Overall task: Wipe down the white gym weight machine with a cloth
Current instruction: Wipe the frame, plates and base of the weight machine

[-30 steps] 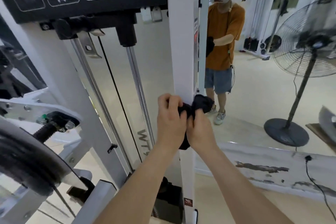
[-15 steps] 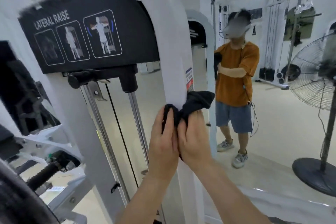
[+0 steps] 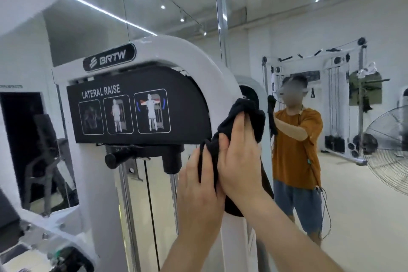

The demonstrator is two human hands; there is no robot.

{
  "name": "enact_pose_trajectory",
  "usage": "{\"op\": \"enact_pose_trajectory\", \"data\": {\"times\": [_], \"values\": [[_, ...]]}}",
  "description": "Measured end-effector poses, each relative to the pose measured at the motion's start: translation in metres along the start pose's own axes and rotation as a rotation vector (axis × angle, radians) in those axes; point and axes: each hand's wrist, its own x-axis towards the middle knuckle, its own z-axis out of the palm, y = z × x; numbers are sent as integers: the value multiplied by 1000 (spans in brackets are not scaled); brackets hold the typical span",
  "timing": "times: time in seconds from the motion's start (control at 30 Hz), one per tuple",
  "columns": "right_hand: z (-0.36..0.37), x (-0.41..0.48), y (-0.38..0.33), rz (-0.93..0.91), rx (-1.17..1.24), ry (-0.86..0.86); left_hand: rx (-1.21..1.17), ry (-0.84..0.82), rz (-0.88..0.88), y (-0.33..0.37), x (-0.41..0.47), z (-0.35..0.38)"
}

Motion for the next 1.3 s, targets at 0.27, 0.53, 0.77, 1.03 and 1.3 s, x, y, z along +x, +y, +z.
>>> {"op": "enact_pose_trajectory", "data": {"times": [0.27,0.53,0.77,1.03,1.3], "values": [[-8,135,-42,-135,-249,-112,218,163,114,-9,122,-25],[-16,105,-24,-440,-343,-149,73,38,288,-28,128,-48],[-5,138,-53,-749,-667,-271,422,-179,553,-83,177,-93],[93,186,-128,-937,-673,-314,215,-171,170,-186,201,-110],[151,223,-196,-885,-269,-414,135,108,165,-250,239,-125]]}}
